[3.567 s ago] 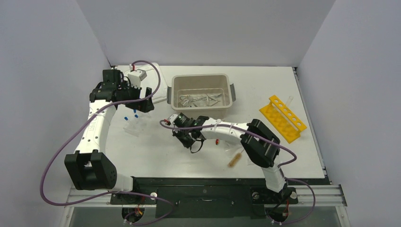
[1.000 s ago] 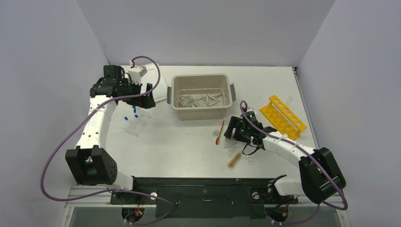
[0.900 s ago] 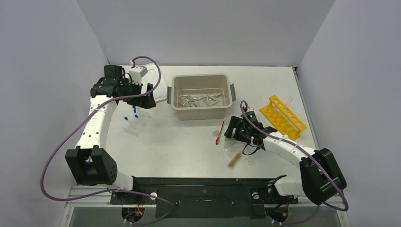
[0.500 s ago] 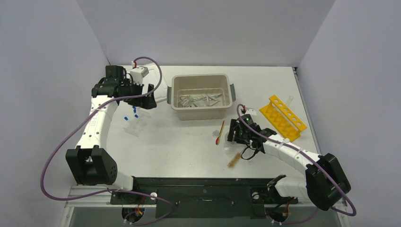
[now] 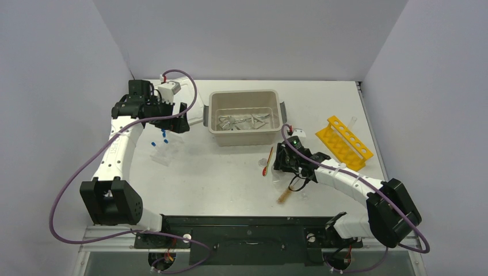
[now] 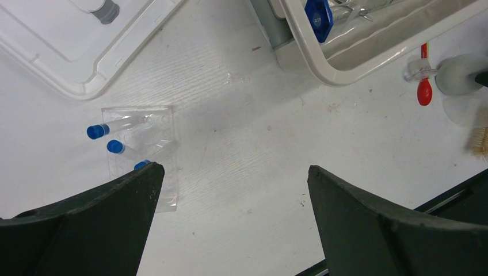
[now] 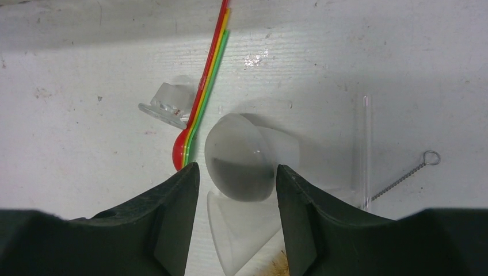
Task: Organize the chemistry lab equipment
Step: Pick up the chemistry item at the center of the board.
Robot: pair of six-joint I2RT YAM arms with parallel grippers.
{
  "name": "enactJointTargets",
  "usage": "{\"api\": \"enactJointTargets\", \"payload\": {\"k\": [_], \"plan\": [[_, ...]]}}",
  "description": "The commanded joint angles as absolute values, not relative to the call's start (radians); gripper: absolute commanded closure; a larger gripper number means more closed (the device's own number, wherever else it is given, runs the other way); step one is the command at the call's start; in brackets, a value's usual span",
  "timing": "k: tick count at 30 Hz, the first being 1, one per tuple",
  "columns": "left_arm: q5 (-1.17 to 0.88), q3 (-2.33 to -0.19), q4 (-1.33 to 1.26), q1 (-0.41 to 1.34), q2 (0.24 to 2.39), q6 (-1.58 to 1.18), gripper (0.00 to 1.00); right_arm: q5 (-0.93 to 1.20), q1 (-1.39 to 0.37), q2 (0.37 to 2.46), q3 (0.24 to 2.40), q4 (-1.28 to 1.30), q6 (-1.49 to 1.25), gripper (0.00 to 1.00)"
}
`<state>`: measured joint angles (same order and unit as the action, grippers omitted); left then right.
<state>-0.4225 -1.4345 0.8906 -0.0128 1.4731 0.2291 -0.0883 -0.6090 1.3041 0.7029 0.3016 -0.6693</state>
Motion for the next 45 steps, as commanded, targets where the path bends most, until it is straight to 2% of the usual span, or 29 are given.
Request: {"api": "enactJointTargets", "payload": {"k": [1,9,16,28,30,35,45], "plan": [[-0.411,-1.430,0.875,-0.008,1.433,0.252,0.03,-0.115,-0.614,1.304,0.733,0.298,-0.682,0.52],[-0.408,-1.434,0.878,-0.009,1.431,0.255,0.03,-0.095,-0.614,1.271,0.700,0.272,-0.679,0.52],[-0.401,-1.437,0.882,0.022,1.425,0.255,0.03,-0.038,-0.618,1.324,0.701,0.238,-0.698,0.54],[-0.392,-1.445,0.886,0.024,1.424,0.260,0.03,-0.060,-0.653,1.365,0.703,0.242,-0.693,0.55],[-0.391,-1.445,0.887,0.023,1.424,0.259,0.03,-0.071,-0.664,1.376,0.711,0.246,-0.686,0.59],[-0.386,-1.445,0.887,0.025,1.421,0.263,0.04,-0.110,-0.688,1.386,0.738,0.274,-0.672,0.82],[-0.387,-1.436,0.883,0.025,1.418,0.268,0.03,-0.142,-0.736,1.363,0.813,0.308,-0.624,1.00]]}}
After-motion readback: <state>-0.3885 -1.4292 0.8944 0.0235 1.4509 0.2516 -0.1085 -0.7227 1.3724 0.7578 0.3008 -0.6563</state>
